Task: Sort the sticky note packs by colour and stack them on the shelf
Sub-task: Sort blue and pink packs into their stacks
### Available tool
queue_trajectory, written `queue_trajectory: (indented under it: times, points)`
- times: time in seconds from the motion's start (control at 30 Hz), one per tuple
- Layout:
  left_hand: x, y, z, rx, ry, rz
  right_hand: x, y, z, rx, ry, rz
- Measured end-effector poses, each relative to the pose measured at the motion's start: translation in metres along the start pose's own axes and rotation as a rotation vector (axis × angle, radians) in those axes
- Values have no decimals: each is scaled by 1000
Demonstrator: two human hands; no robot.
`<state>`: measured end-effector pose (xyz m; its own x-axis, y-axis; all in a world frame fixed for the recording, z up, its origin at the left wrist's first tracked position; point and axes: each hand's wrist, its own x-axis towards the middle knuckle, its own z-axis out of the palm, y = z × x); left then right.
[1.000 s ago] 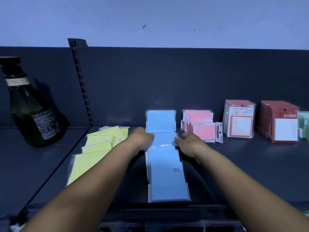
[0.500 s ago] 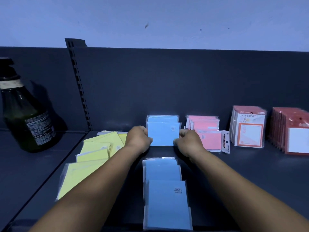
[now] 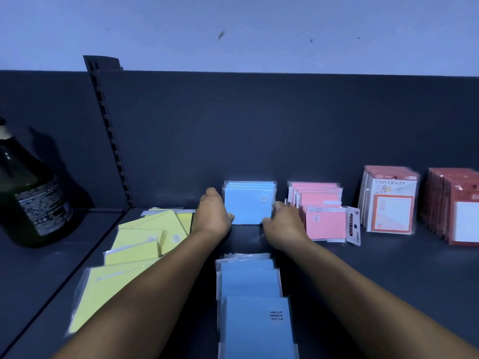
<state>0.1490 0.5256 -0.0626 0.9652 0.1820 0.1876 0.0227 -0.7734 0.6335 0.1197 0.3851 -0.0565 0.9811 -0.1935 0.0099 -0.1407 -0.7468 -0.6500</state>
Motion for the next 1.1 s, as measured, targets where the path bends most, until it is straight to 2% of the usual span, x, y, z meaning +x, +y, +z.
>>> queue_trajectory:
  times: [0.2, 0.3, 0.5, 0.63, 0.73, 0.8, 0.93, 1.1]
  points:
    - [-6, 2, -14, 39, -75, -5, -8, -3, -11, -26, -35, 58]
    - [-16, 7, -34, 117, -197, 38, -21, -6, -24, -15, -88, -12]
    - [-60, 6, -79, 202, -611, 178, -72, -8, -57, 71, -428, -162]
    - [-89, 2, -90, 277, -786, 250, -100, -5, -69, -142, -593, -260]
    - [-101, 1, -87, 341, -786, 283, -112, 1, -67, -365, -613, -351]
    - [-102, -1, -83, 321, -753, 287, -114, 6, -62, -380, -586, -364]
    - [-100, -6, -76, 104, -694, 261, -109, 13, -56, -231, -502, -335]
    - [-95, -8, -66, -191, -489, 231, -92, 17, -46, -36, -283, -355]
